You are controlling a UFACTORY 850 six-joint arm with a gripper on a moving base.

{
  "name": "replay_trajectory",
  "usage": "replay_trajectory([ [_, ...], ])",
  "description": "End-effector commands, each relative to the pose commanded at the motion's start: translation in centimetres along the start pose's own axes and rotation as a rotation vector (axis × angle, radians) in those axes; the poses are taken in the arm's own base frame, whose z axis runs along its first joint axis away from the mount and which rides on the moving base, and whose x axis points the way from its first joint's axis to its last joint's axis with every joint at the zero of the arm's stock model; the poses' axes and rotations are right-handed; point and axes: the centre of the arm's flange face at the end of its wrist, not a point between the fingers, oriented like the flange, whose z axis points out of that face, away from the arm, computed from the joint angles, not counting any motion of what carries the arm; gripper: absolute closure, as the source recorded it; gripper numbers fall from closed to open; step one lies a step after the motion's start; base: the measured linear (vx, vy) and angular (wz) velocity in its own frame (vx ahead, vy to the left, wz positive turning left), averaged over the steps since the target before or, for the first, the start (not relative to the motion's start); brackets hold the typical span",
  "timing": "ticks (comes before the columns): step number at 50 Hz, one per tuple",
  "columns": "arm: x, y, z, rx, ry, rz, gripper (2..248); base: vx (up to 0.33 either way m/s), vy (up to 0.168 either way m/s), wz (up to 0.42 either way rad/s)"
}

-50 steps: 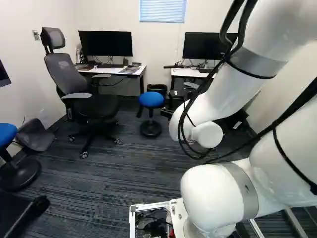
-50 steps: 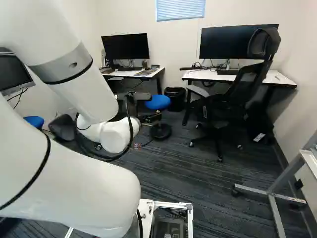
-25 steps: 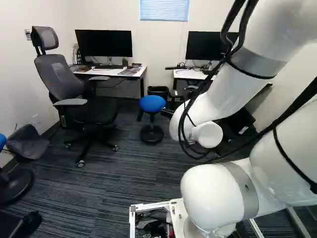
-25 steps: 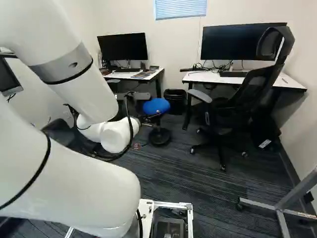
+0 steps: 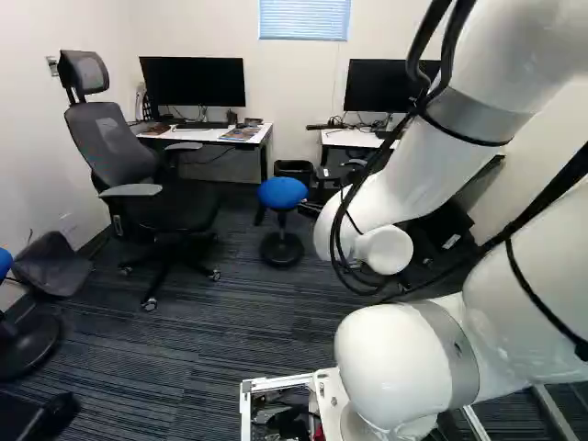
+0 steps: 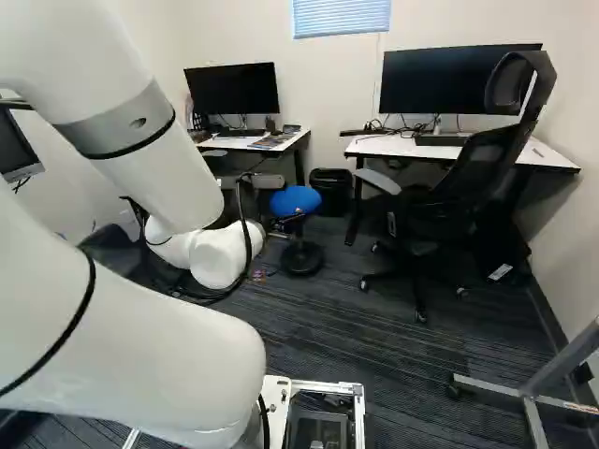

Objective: Open the door and move inside

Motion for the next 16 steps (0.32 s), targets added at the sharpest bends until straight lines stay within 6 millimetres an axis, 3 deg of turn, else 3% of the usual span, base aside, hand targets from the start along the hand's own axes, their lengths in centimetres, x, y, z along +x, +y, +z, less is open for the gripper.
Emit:
replay_trajectory([
  [16,0.0,0.0,0.0,0.0,0.0,0.0,3,0.0,0.0,0.0],
])
